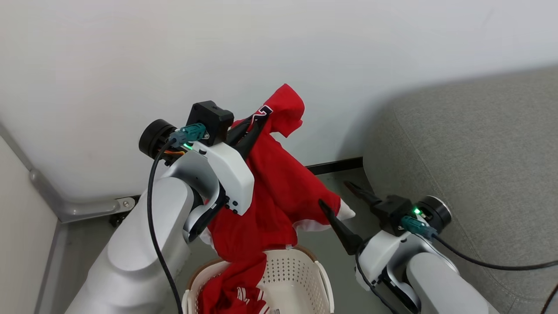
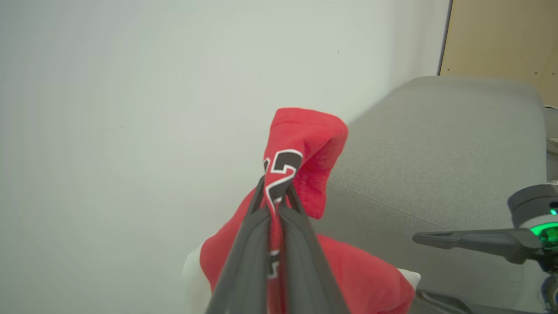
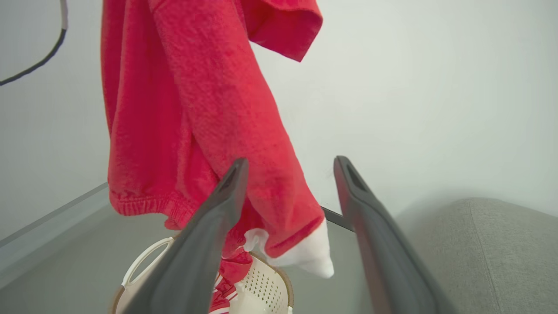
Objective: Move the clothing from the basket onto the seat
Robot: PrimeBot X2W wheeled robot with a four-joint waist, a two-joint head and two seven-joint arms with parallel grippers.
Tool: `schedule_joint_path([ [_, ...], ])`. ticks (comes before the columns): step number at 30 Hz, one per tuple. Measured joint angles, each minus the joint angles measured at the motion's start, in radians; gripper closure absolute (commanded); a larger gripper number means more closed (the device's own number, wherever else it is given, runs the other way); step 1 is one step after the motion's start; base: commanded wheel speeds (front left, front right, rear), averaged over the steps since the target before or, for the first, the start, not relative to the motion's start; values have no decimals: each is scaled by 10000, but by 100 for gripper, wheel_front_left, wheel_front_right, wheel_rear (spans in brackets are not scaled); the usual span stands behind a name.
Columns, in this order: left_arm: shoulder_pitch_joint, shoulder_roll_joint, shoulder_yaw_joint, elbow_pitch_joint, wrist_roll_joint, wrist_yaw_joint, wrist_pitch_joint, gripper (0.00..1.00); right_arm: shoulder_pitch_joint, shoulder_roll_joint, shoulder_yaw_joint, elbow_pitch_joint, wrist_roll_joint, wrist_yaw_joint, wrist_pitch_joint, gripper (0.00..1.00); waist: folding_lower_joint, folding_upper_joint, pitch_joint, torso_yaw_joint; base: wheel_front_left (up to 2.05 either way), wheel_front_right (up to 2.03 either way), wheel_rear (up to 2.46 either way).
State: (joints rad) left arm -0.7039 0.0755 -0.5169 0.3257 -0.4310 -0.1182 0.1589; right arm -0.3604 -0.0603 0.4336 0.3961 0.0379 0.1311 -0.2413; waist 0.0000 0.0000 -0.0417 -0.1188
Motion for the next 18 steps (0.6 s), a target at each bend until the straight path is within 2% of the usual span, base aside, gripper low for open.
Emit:
schedule_joint_path([
  [18,0,-203,-405,-261,-165,0,132,100,-1461,-23,1870,1342,936,0,136,0,0,0,179,176,0,0,0],
])
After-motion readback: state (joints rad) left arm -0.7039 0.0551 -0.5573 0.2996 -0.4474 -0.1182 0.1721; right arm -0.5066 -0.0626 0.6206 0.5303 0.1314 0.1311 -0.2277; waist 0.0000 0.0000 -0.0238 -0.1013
